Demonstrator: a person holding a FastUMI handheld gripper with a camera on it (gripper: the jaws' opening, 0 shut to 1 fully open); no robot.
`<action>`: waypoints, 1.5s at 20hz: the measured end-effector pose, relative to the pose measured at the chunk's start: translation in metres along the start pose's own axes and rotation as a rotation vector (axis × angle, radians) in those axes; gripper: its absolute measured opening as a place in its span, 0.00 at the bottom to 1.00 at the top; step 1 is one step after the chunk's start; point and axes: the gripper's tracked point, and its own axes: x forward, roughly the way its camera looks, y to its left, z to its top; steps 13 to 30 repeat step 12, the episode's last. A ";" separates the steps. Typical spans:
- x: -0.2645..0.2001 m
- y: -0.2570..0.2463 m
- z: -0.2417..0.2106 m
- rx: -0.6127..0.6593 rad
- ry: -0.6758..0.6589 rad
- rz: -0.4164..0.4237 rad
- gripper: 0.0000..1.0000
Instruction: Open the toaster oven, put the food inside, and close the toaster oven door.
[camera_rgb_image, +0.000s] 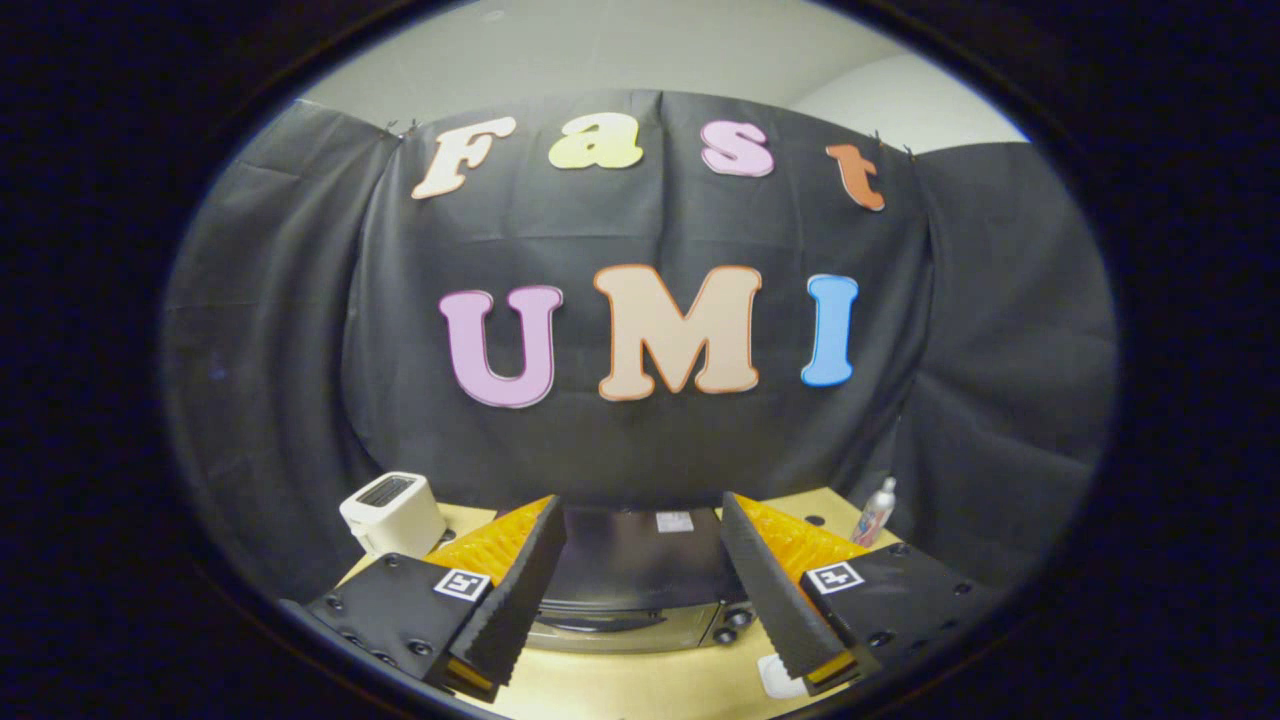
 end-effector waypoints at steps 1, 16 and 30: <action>0.000 -0.001 0.009 -0.016 -0.012 -0.001 0.99; 0.001 -0.009 0.027 -0.005 -0.041 0.008 0.99; 0.001 -0.009 0.027 -0.005 -0.041 0.008 0.99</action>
